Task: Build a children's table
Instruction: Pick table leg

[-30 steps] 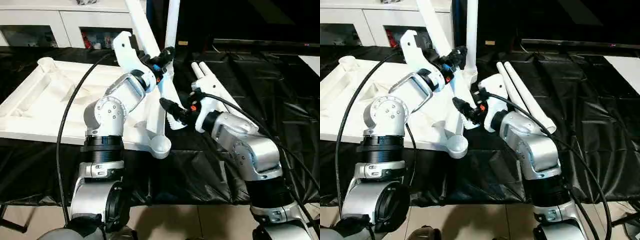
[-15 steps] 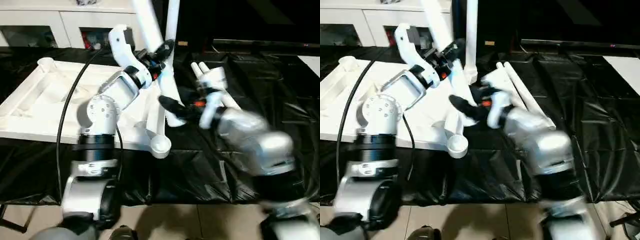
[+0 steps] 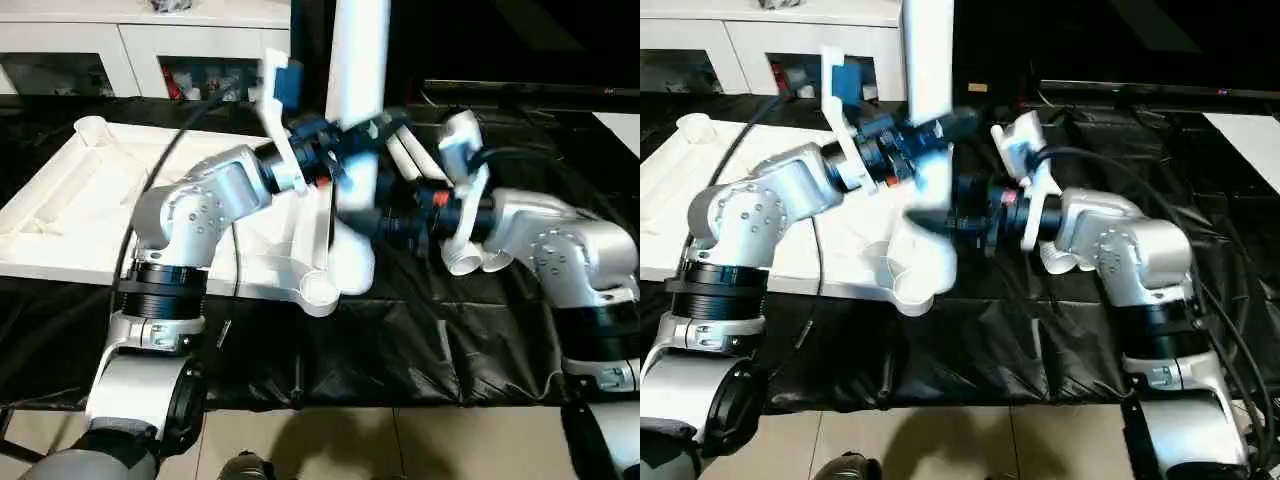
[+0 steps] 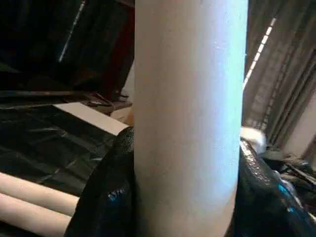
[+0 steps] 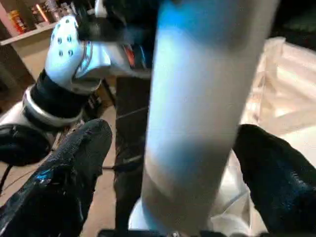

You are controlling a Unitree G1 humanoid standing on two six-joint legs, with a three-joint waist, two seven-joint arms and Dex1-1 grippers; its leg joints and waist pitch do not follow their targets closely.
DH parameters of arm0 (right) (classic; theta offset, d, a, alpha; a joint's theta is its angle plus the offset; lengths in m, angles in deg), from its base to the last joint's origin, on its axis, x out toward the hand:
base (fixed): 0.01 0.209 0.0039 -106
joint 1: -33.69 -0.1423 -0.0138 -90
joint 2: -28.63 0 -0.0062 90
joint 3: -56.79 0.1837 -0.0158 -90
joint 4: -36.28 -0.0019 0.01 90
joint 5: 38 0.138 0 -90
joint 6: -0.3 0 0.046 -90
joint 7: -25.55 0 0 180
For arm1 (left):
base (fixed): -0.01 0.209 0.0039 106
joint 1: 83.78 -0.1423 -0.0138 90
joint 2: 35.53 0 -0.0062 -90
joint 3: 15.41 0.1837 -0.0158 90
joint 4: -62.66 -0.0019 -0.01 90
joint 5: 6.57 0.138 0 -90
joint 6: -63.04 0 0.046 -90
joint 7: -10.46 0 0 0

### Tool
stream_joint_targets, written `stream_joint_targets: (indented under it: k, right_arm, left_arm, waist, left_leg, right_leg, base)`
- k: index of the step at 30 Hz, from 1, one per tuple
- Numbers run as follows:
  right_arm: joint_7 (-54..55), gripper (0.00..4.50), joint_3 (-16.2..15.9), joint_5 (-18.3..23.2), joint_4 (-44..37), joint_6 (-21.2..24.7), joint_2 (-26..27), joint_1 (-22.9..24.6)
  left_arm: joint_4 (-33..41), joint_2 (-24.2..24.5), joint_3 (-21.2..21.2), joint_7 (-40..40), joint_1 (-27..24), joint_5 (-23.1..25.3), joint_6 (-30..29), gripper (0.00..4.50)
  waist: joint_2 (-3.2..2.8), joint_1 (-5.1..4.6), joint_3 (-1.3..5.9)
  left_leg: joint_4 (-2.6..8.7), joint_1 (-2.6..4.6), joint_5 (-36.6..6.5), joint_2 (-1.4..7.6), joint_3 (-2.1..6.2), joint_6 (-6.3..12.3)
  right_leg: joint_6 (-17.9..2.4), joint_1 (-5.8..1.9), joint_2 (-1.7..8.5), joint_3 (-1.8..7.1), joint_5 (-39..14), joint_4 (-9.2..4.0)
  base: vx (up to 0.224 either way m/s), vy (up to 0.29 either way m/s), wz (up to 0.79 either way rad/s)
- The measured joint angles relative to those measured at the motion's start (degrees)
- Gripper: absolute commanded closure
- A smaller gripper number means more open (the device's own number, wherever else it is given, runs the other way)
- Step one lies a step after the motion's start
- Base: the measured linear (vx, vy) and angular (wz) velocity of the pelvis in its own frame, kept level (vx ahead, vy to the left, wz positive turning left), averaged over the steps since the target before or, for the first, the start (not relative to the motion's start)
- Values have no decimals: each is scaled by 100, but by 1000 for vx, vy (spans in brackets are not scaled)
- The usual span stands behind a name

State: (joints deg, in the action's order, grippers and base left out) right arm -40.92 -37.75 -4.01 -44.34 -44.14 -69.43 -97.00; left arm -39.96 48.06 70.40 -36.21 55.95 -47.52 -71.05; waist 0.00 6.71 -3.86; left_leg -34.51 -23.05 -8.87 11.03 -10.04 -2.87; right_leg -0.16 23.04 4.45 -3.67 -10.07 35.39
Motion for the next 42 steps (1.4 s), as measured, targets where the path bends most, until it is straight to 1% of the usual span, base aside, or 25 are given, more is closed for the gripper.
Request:
stream_joint_targets:
  k: [3, 5, 6, 8, 9, 12, 15, 18, 20, 27, 29, 30, 31, 33, 34, 35, 36, 37, 38, 39, 40, 42]
  right_arm:
    - [-117, 19, -142, -64, 145, -2, -72, -33]
    - [-199, 19, -179, -77, 225, -1, -85, -63]
    - [-281, 36, -201, -77, 246, 0, -93, -75]
    - [-396, 54, -232, -61, 253, 18, -92, -87]
    - [-463, 54, -238, -41, 252, 25, -90, -91]
    - [-526, 88, -273, -6, 251, 50, -87, -92]
    - [-534, 99, -279, 17, 223, 50, -70, -91]
    - [-534, 134, -278, 20, 203, 51, -17, -82]
    - [-528, 142, -278, 59, 160, 54, 58, -45]
    - [-413, 208, -257, 198, -28, 65, 167, 35]
    - [-361, 215, -241, 224, -49, 72, 215, 71]
    - [-293, 228, -210, 233, -93, 94, 246, 113]
    - [-209, 228, -167, 238, -173, 117, 282, 186]
    - [-41, 249, -144, 241, -247, 125, 327, 270]
    - [46, 252, -138, 233, -266, 124, 348, 279]
    - [185, 253, -120, 215, -284, 121, 376, 282]
    - [389, 257, -77, 136, -322, 110, 429, 290]
    - [565, 257, -52, 70, -346, 96, 478, 294]
    - [908, 259, -34, -88, -370, 27, 572, 293]
    - [1043, 259, -34, -142, -371, 6, 612, 293]
    - [1335, 259, -35, -298, -372, -20, 702, 293]
    - [1871, 259, -55, -604, -381, -75, 820, 293]
  left_arm:
    - [8, -2, -22, -154, 1, -179, -73, 264]
    - [38, -3, -65, -212, 0, -286, -134, 264]
    - [70, -4, -98, -272, 1, -378, -208, 264]
    - [169, -9, -127, -341, 0, -489, -284, 264]
    - [182, -9, -132, -366, 0, -509, -304, 264]
    - [183, -10, -146, -378, -2, -551, -333, 264]
    - [182, -6, -169, -377, -7, -553, -334, 264]
    - [183, -6, -182, -374, -16, -572, -349, 264]
    - [183, -17, -206, -369, -33, -623, -364, 264]
    - [296, -50, -262, -355, -86, -670, -401, 264]
    - [301, -51, -273, -293, -112, -669, -403, 264]
    - [318, -53, -284, -248, -134, -670, -401, 229]
    - [345, -56, -284, -203, -160, -670, -408, 229]
    - [368, -77, -288, -93, -200, -670, -432, 192]
    - [380, -88, -290, -45, -208, -668, -427, 190]
    - [401, -109, -293, 19, -210, -646, -390, 189]
    - [431, -139, -290, 182, -212, -515, -252, 167]
    - [450, -170, -286, 326, -213, -397, -144, 167]
    - [456, -204, -269, 615, -212, -159, 17, 153]
    - [456, -214, -262, 739, -212, -53, 63, 153]
    - [456, -228, -224, 1026, -212, 166, 129, 153]
    - [456, -312, -158, 1587, -211, 445, 143, 143]
  waist:
    - [4, 9, -1]
    - [7, 10, -3]
    - [11, 14, -3]
    - [18, 21, -3]
    - [19, 27, -2]
    - [30, 51, -4]
    - [36, 73, -4]
    - [44, 119, -3]
    - [50, 139, -5]
    - [60, 150, -5]
    - [64, 149, -6]
    - [66, 151, -6]
    - [70, 156, -6]
    - [73, 154, -8]
    - [74, 151, -7]
    - [75, 147, -7]
    - [78, 147, -6]
    - [79, 147, -6]
    - [80, 143, -5]
    - [81, 141, -5]
    - [82, 139, -6]
    - [83, 147, -6]
  left_leg:
    - [-3, 0, 0, 0, 0, 0]
    - [-4, 0, 0, 0, 0, 0]
    - [-4, 0, 0, 0, 0, 0]
    - [-4, 0, 1, 1, 0, 0]
    - [-4, 0, 1, 1, 0, 0]
    - [-6, 0, 1, 1, 0, 1]
    - [-9, 1, 1, 2, 0, 1]
    - [-9, 2, 1, 2, 0, 1]
    - [-9, 2, 2, 3, 0, 0]
    - [-15, 2, 2, 3, 0, 0]
    - [-16, 3, 2, 3, 0, 0]
    - [-16, 4, 2, 4, 0, 0]
    - [-16, 4, 2, 4, 1, -1]
    - [-19, 3, 3, 4, 1, -1]
    - [-20, 3, 3, 4, 1, -1]
    - [-21, 4, 3, 4, 1, -1]
    - [-21, 5, 3, 4, 1, -2]
    - [-20, 6, 3, 4, 2, -3]
    - [-20, 8, 6, 5, 2, -7]
    - [-19, 9, 6, 5, 3, -8]
    - [-18, 8, 8, 5, 4, -11]
    - [-17, 7, 11, 5, 5, -17]
  right_leg:
    - [-2, 0, 0, 0, 1, 3]
    - [-2, 0, 1, 0, 1, 5]
    - [-2, 0, 1, 0, 1, 6]
    - [-2, 1, 1, -1, 1, 7]
    - [-2, 1, 0, 0, 1, 7]
    - [-2, 1, 1, 0, 1, 9]
    - [-2, 1, 1, 0, 1, 13]
    - [-2, 1, 1, 0, 1, 16]
    - [-2, 2, 1, 0, 1, 19]
    - [-2, 2, 1, 0, 1, 26]
    - [-1, 2, 2, 0, 1, 30]
    - [-1, 2, 2, 0, 1, 31]
    - [-1, 2, 2, 0, 0, 31]
    - [-1, 2, 2, 0, 1, 34]
    - [-1, 2, 2, 0, 1, 35]
    - [-1, 2, 2, 0, 1, 37]
    - [-1, 2, 2, 0, 1, 38]
    - [-1, 2, 2, 0, 1, 39]
    - [0, 2, 2, 0, 1, 42]
    - [1, 2, 2, 0, 1, 43]
    - [3, 3, 2, 0, 1, 44]
    - [6, 3, 2, 0, 0, 44]
  base:
    - [0, 0, 0]
    - [0, 0, 0]
    - [0, 0, 0]
    - [0, 0, 0]
    - [0, 0, 0]
    - [0, 0, 0]
    - [0, 0, 0]
    - [0, 0, 0]
    - [0, 0, 0]
    - [0, 0, 0]
    - [0, 0, 0]
    - [0, 0, 0]
    - [0, 0, 0]
    - [0, 0, 0]
    - [0, 0, 0]
    - [0, 0, 0]
    - [0, 0, 0]
    - [0, 0, 0]
    - [0, 0, 0]
    - [0, 0, 0]
    - [0, 0, 0]
    - [0, 0, 0]
